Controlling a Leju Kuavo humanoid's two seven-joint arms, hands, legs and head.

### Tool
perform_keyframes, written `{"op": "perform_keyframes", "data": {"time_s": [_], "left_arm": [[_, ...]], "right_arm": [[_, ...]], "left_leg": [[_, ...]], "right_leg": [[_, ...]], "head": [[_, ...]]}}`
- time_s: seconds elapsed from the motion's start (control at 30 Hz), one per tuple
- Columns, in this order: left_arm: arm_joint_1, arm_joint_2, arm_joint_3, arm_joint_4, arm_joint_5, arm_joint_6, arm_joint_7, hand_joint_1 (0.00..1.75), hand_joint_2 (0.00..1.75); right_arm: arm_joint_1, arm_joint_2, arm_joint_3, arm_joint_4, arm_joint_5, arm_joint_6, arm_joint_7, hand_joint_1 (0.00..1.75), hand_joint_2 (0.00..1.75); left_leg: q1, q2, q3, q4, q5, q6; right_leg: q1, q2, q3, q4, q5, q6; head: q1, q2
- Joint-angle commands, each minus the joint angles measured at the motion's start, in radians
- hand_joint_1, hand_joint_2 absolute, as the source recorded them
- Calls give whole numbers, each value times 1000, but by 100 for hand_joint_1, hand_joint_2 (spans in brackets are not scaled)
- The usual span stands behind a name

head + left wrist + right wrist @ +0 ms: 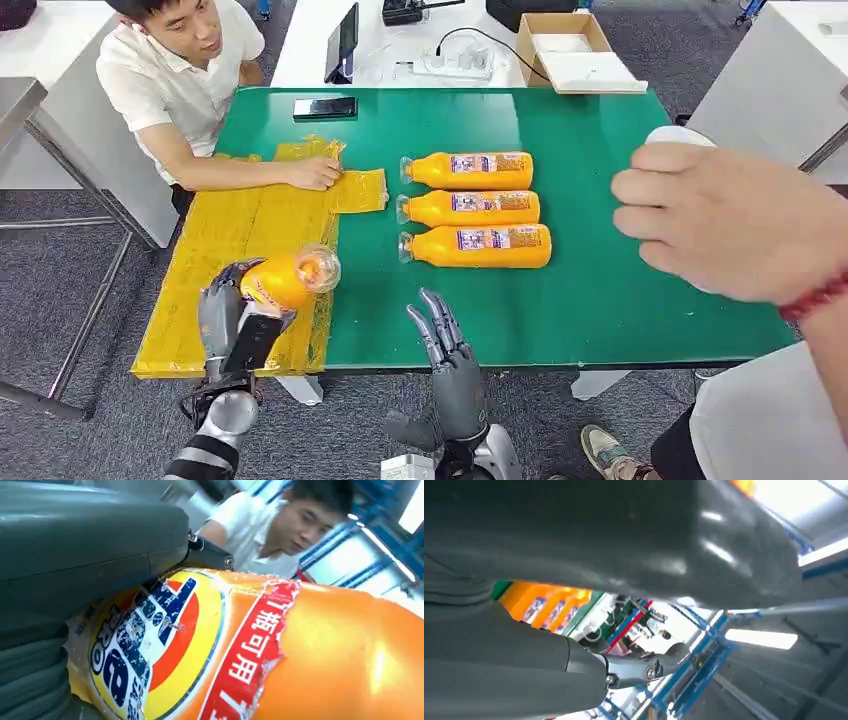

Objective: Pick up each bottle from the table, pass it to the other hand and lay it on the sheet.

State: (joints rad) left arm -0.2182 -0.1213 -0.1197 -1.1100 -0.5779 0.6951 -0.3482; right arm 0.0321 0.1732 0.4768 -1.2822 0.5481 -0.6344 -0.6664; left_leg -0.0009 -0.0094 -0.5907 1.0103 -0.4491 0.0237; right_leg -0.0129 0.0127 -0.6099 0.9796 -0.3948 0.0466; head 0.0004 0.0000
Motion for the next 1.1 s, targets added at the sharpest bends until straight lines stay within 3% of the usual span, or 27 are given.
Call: {"op": "perform_keyframes", "data": {"time_s": [0.03, 0.17, 0.23, 0.47, 0.7, 0.73, 0.8, 0.83, 0.9, 0.93, 1.1], "left_arm": [[-347, 59, -85, 492, -425, -123, 266, 175, 175], [-502, 60, -158, 709, -520, -278, 399, 175, 175], [-516, 60, -158, 739, -526, -261, 402, 175, 175], [-536, 53, -128, 817, -505, -426, 461, 175, 175], [-532, 54, -127, 816, -504, -423, 460, 175, 175], [-532, 54, -127, 816, -504, -423, 460, 110, 175], [-523, 54, -104, 820, -479, -465, 465, 87, 175], [-510, 57, -101, 815, -476, -459, 463, 89, 175], [-499, 54, -94, 813, -467, -469, 452, 10, 175], [-494, 51, -89, 809, -459, -481, 438, 0, 175], [-447, 22, 9, 738, -267, -631, 229, 0, 175]], "right_arm": [[-17, -30, 71, -14, -135, -64, -32, 0, 0], [-51, -40, 115, 25, -199, -36, -32, 0, 0], [-57, -38, 122, 39, -201, -40, -32, 0, 0], [-62, -33, 135, 86, -240, -23, -32, 0, 0], [-62, -33, 137, 86, -241, -24, -32, 0, 0], [-62, -33, 137, 86, -241, -24, -32, 0, 0], [-63, -34, 137, 96, -252, -18, -32, 0, 0], [-61, -35, 136, 105, -250, -26, -32, 0, 0], [-60, -34, 130, 114, -260, -23, -32, 0, 0], [-59, -34, 130, 117, -260, -24, -32, 0, 0], [-62, -48, 150, 123, -269, -27, -32, 0, 0]], "left_leg": [[0, -4, 2, -1, 1, -1], [0, -5, 1, 0, 2, -1], [0, -3, 2, 0, 1, -1], [0, 0, 4, -1, 0, -1], [0, 2, 3, -1, 1, 0], [0, 2, 3, -1, 1, 0], [0, 2, 4, -1, 0, 0], [0, 3, 6, -2, 0, -1], [0, 2, 6, -2, 0, -1], [0, 4, 9, -3, 0, -1], [-1, 2, 8, -2, 0, -1]], "right_leg": [[1, -6, 3, 0, -1, -1], [1, -6, 3, 0, -1, -1], [1, -4, 4, 0, -1, -1], [1, -1, 4, 0, -1, -1], [0, 0, 3, -1, 1, -1], [0, 0, 3, -1, 0, -1], [0, 1, 4, -1, 0, -1], [0, 1, 6, -1, 0, -2], [0, 1, 6, -1, 0, -1], [0, 2, 9, -2, 0, -2], [0, 1, 8, -1, 0, -1]], "head": [[0, 0], [0, 0], [0, 0], [0, 0], [0, 0], [0, 0], [0, 0], [0, 0], [0, 0], [0, 0], [0, 0]]}}
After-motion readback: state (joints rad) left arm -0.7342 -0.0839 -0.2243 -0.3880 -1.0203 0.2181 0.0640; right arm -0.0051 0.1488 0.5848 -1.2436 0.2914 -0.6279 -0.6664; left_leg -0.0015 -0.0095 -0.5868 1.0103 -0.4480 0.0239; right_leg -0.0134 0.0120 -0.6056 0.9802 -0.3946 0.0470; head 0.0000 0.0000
